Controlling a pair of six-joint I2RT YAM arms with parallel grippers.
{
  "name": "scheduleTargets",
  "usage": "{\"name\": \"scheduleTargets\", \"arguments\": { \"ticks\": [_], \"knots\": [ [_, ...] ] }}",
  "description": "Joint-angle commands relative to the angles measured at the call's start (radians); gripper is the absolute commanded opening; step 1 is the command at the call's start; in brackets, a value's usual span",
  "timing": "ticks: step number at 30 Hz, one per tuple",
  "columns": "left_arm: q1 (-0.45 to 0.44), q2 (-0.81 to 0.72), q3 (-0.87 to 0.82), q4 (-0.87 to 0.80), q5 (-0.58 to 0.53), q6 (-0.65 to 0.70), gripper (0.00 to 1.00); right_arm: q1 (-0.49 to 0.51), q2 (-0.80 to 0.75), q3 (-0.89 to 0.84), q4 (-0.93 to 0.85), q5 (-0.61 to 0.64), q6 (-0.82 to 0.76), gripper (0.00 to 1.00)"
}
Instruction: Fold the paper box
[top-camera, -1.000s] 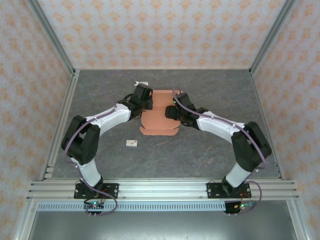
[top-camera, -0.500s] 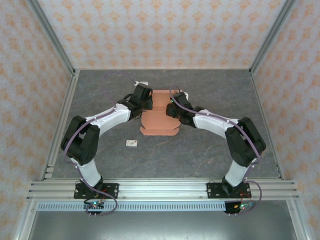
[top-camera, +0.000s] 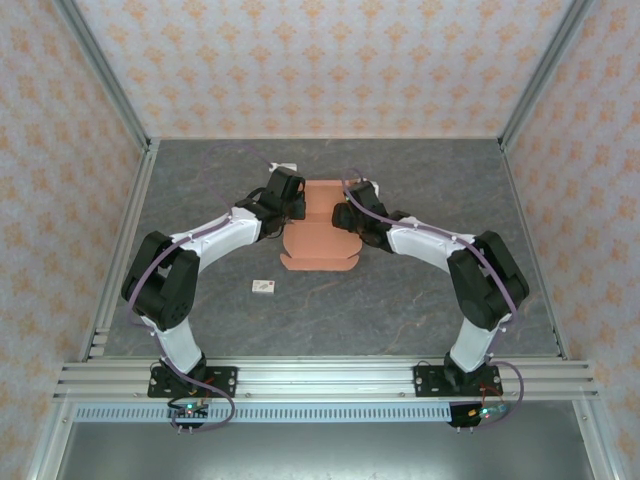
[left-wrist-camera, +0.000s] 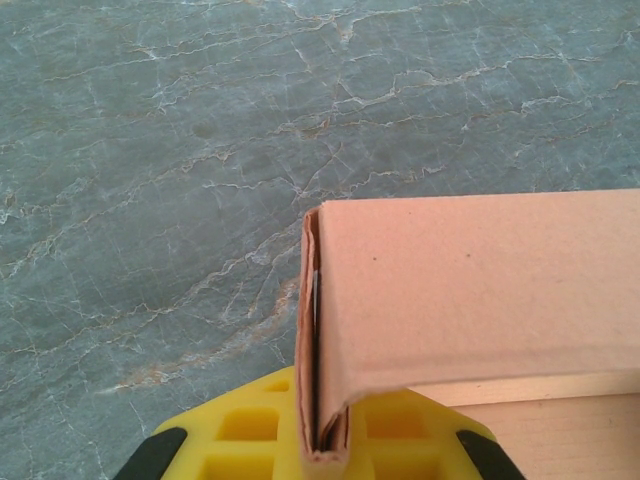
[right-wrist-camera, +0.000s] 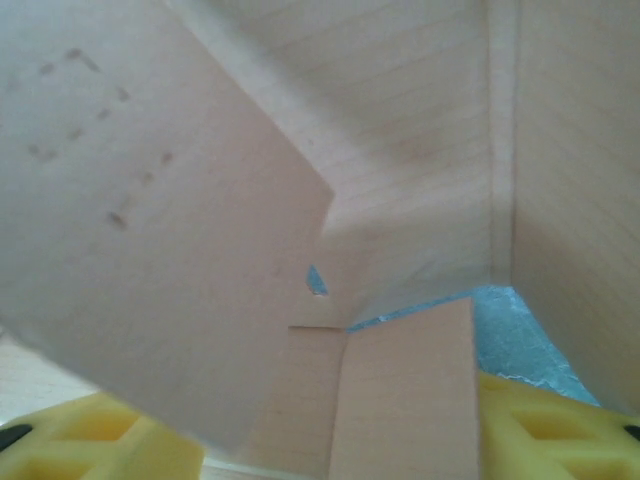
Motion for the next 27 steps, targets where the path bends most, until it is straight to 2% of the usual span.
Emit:
{"name": "scheduleTargets", "arguments": {
  "ticks": [1, 10, 20, 24, 27],
  "knots": [
    [-0.011, -0.042, 0.037, -0.019, -0.005, -0.01, 0.0, 0.006, 0.004, 0.03, 0.007, -0.018, -0.025, 0.55],
    [-0.014, -0.034, 0.04, -0.019, -0.002, -0.012, 0.0, 0.037, -0.004, 0.065, -0.043, 0.037, -0.051, 0.44],
    [-0.02, -0.026, 0.046, -0.018, 0.003, -0.014, 0.0, 0.046, 0.027, 0.076, -0.033, -0.024, -0.081, 0.29],
    [-0.022, -0.02, 0.049, -0.025, 0.0, -0.01, 0.0, 0.05, 0.041, 0.097, -0.073, 0.006, -0.13, 0.3],
    [-0.022, -0.018, 0.051, -0.033, -0.015, -0.003, 0.0, 0.051, 0.031, 0.128, -0.149, 0.099, -0.185, 0.35]
  ]
}}
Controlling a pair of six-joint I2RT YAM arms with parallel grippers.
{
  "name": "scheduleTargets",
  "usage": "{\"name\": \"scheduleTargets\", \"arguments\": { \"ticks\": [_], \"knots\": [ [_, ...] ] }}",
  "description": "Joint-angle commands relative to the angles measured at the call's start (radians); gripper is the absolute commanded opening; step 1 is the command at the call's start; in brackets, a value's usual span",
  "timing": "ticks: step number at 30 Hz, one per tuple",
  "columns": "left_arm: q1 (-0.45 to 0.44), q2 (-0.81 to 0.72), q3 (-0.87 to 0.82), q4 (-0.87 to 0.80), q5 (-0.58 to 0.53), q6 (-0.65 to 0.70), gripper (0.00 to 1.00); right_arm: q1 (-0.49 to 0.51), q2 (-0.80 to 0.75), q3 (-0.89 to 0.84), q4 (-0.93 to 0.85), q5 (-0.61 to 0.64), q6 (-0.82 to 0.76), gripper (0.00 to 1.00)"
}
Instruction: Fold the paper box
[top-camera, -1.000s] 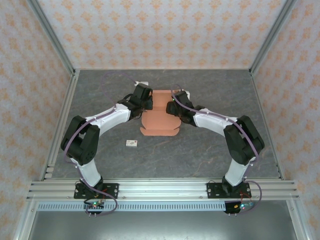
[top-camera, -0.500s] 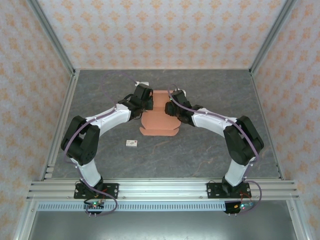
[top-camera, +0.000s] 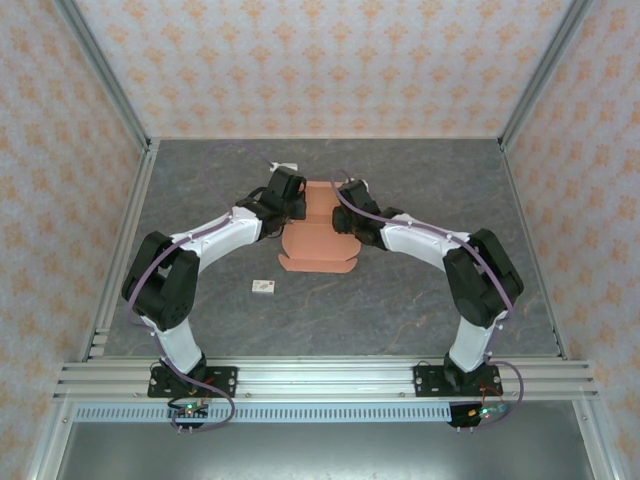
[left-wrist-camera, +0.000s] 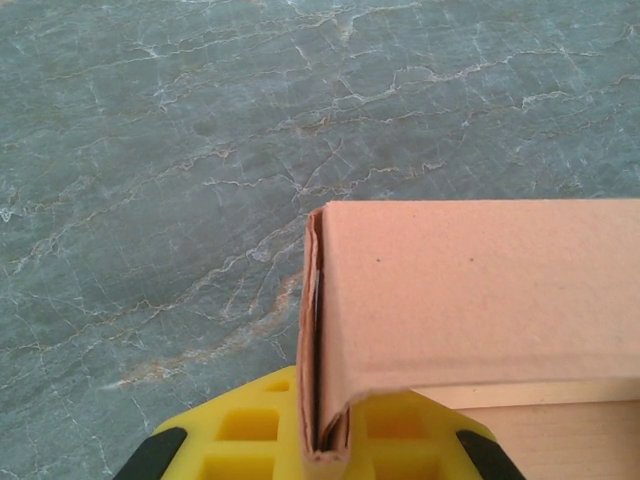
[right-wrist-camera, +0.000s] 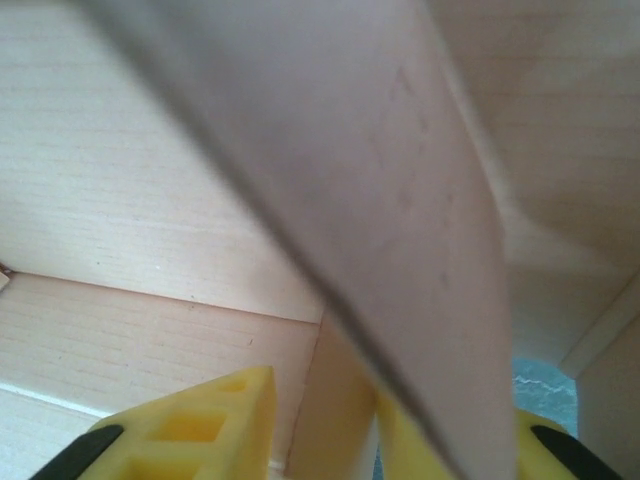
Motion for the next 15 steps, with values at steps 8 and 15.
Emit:
{"name": "scheduleTargets", "arguments": {
  "ticks": [8, 15],
  "knots": [
    [-0.015, -0.009, 0.044, -0.012, -0.01, -0.003, 0.0, 0.015, -0.014, 0.087, -0.125, 0.139, -0.125, 0.41],
    [-0.016, -0.005, 0.046, -0.016, -0.011, -0.001, 0.0, 0.017, -0.008, 0.072, -0.077, 0.016, -0.098, 0.33]
  ]
}}
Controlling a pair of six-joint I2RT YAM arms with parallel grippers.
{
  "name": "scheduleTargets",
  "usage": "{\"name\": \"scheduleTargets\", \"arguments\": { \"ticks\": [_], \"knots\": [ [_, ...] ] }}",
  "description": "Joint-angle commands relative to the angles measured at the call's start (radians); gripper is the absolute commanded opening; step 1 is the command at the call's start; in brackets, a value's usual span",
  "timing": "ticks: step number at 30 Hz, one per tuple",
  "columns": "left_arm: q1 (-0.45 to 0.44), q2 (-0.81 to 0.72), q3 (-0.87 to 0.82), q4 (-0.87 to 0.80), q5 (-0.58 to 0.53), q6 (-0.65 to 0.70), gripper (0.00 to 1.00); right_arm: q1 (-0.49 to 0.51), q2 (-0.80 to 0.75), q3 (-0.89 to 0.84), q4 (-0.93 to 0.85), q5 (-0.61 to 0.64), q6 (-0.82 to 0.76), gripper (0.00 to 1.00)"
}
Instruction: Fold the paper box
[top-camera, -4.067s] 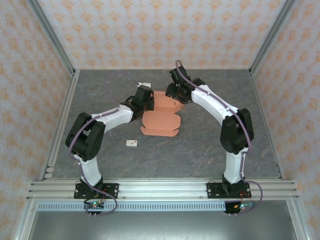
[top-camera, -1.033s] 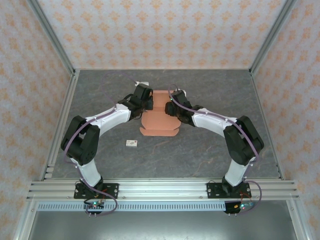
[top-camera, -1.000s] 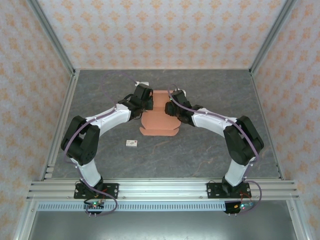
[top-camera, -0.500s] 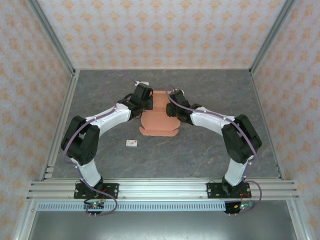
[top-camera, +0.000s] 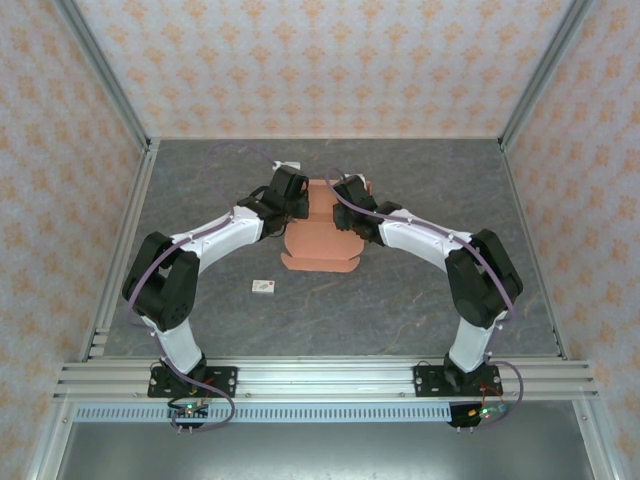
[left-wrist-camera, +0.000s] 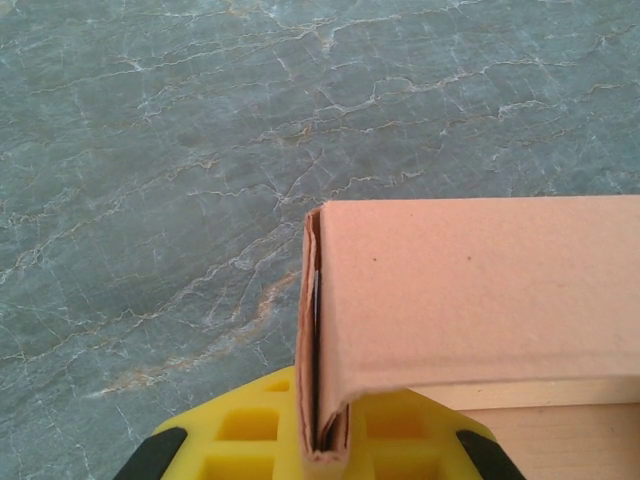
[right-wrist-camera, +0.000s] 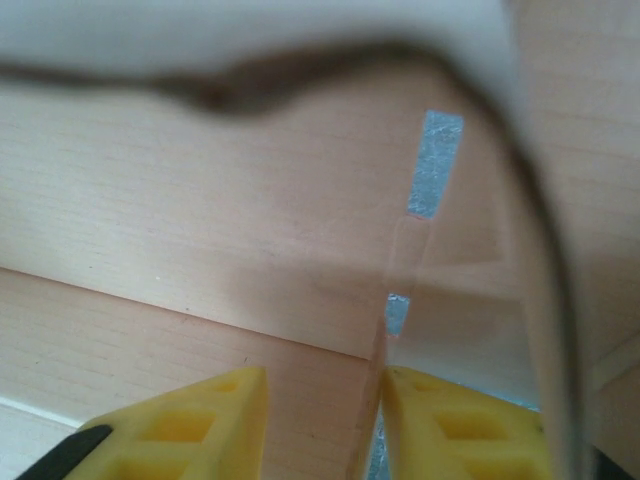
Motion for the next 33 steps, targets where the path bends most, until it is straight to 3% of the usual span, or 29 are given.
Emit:
{"name": "scheduleTargets", "arguments": {
  "ticks": [1, 8, 12, 17, 24, 27, 33],
  "knots": [
    [-0.004, -0.004, 0.029, -0.013, -0.011, -0.002, 0.0, 0.006, -0.007, 0.007, 0.025, -0.073, 0.003, 0.32],
    [-0.004, 0.0, 0.027, -0.013, -0.011, -0.001, 0.0, 0.007, 0.016, 0.033, 0.005, -0.108, -0.013, 0.3],
    [-0.005, 0.001, 0.027, -0.017, -0.021, 0.005, 0.0, 0.007, -0.02, 0.035, -0.036, -0.065, -0.046, 0.36],
    [0.002, 0.001, 0.017, -0.019, -0.035, 0.009, 0.0, 0.007, -0.115, 0.009, -0.088, -0.076, -0.084, 0.49],
    [0.033, -0.014, 0.006, -0.015, -0.002, 0.015, 0.0, 0.003, -0.348, -0.095, -0.146, -0.201, -0.145, 0.53],
    [0.046, -0.028, -0.005, -0.008, 0.025, 0.022, 0.0, -0.064, -0.453, -0.153, -0.124, -0.299, -0.179, 0.55],
    [0.071, -0.049, -0.013, -0.008, 0.096, 0.02, 0.0, -0.338, -0.489, -0.227, 0.043, -0.637, -0.205, 0.59]
  ]
}}
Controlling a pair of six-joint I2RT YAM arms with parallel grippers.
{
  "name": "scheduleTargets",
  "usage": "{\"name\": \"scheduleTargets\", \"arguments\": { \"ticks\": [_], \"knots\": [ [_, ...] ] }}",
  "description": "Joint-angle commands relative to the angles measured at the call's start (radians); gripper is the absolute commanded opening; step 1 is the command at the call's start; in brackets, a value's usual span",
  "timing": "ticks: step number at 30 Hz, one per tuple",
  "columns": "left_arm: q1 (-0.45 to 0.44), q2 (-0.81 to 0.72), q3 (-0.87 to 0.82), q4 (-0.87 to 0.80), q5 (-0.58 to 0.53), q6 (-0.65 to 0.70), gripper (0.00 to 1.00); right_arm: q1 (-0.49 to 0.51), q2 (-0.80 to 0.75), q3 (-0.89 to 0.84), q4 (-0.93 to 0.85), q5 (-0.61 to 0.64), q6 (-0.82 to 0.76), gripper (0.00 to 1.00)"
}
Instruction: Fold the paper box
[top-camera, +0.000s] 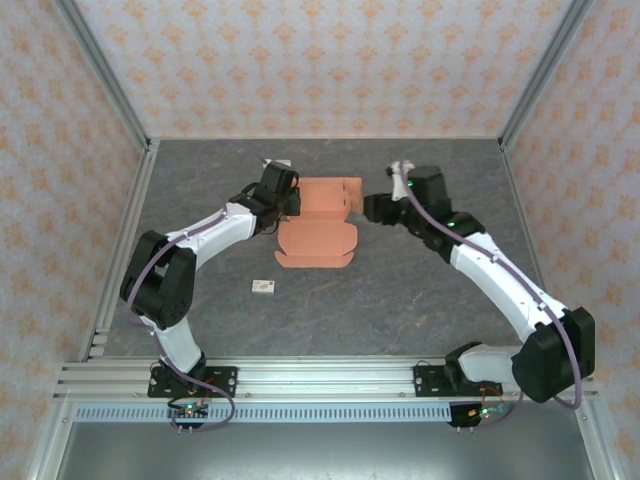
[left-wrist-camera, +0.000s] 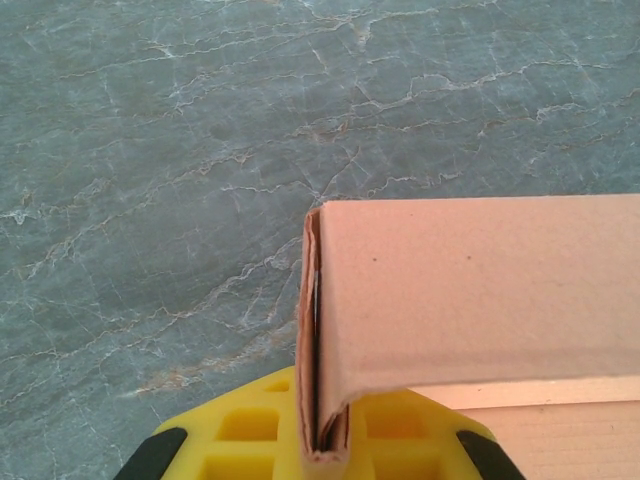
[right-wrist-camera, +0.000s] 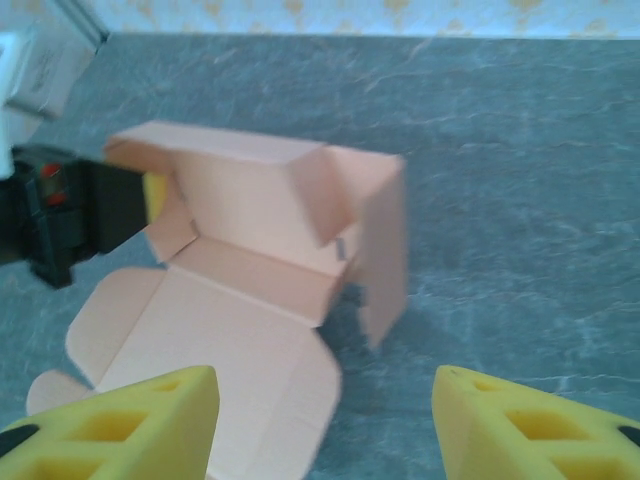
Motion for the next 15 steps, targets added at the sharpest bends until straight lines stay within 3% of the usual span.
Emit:
{"name": "scheduleTargets", "arguments": {
  "ticks": [1, 5, 15],
  "knots": [
    [0.008, -0.054, -0.012, 0.005, 0.051, 0.016, 0.0, -0.121, 0.047, -0.026, 0.101, -0.272, -0.046, 0.59],
    [0.011, -0.073, -0.02, 0.002, 0.083, 0.009, 0.0, -0.211, 0.168, 0.017, 0.124, -0.434, -0.104, 0.58],
    [0.012, -0.092, -0.019, -0.011, 0.107, 0.009, 0.0, -0.261, 0.36, 0.094, 0.085, -0.728, -0.266, 0.58]
  ]
}}
